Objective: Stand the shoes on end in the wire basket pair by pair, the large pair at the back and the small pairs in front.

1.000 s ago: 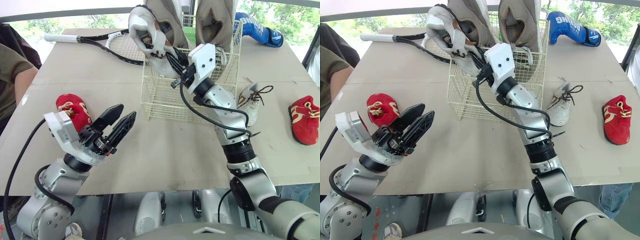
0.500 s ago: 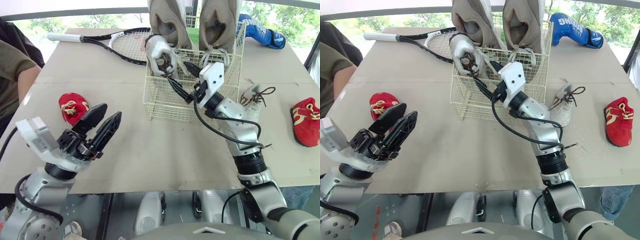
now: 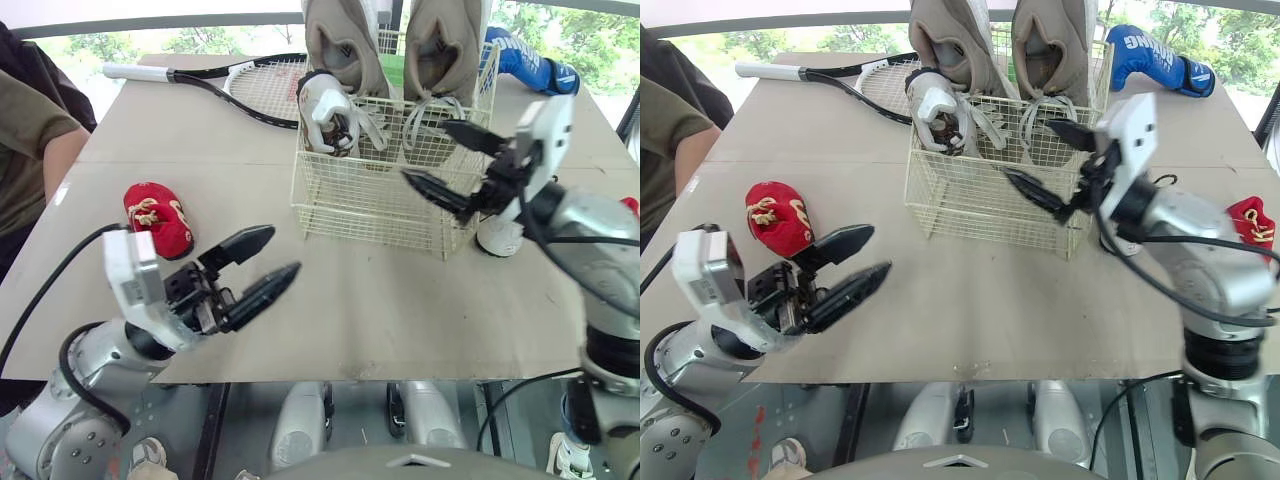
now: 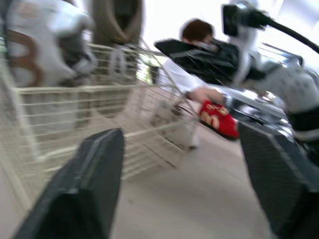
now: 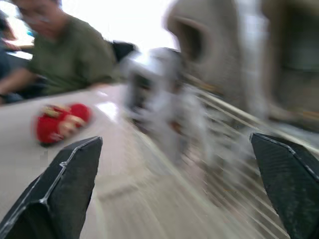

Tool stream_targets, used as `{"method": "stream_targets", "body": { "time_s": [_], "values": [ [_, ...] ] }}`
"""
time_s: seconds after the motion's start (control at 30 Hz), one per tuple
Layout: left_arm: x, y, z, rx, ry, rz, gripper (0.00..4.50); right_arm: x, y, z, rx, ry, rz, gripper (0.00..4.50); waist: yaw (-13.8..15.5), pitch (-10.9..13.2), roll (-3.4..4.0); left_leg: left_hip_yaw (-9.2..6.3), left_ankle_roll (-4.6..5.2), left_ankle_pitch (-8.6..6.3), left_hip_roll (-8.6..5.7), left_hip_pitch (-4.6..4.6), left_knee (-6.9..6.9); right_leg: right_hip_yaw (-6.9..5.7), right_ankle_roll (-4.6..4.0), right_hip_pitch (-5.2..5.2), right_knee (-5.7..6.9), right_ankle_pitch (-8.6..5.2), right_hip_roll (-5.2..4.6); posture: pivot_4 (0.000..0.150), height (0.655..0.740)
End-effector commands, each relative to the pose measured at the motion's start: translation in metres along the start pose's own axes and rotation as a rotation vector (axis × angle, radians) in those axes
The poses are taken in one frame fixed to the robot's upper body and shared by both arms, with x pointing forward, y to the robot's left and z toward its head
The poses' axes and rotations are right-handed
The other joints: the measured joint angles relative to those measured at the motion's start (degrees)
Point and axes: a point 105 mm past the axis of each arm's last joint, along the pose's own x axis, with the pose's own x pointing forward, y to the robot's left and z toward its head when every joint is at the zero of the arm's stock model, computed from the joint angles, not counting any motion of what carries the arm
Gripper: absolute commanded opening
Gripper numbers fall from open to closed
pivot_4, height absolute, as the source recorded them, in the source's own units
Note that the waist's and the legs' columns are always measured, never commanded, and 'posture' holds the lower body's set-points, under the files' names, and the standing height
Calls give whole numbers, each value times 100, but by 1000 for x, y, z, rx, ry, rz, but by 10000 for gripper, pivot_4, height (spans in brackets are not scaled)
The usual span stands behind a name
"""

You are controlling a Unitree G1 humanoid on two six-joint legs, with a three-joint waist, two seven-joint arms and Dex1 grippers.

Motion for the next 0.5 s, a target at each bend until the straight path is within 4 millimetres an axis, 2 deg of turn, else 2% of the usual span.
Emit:
{"method": "stream_targets", "body": {
  "time_s": [0.03, 0.1, 0.17, 0.23, 0.33, 0.5],
  "values": [
    [19, -14, 3, 29, 19, -116, 44563, -44, -40, -4, -61, 160, -194, 45000, 61, 4, 5, -1, 0, 0, -3, -4, 0, -2, 0, 0, -7, 0, -1, 1500, 7400],
    [28, -15, 4, 57, 33, -148, 44563, -58, -54, -20, -19, 320, -235, 45000, 73, 4, 6, 3, 3, -1, -6, -6, 0, 2, 1, 1, -12, 0, 0, 1500, 7400],
    [36, -18, 5, 65, 41, -195, 44563, -69, -71, -33, -92, 488, -313, 45000, 24, 5, 7, 11, 6, -2, -7, -5, 1, 12, 3, 0, -12, 1, 4, 1500, 7400],
    [41, -20, 6, 59, 45, -228, 44563, -76, -81, -54, 44, 611, -331, 45000, -27, 5, 3, 11, 6, -2, -8, -3, 1, 14, 3, 1, -11, 1, 8, 1500, 7400],
    [44, -21, 6, 63, 53, -246, 44563, -74, -95, -72, 192, 668, -392, 45000, -64, 8, -2, 12, 6, -2, -5, 2, 2, 25, 3, 1, -12, 2, 37, 1500, 7400],
    [44, -23, 4, 52, 57, -253, 44563, -62, -105, -106, 398, 713, -413, 45000, -32, 10, -1, 3, 6, -2, 1, 2, 1, 27, 2, 0, -5, 2, 59, 1500, 7400]
  ]
}}
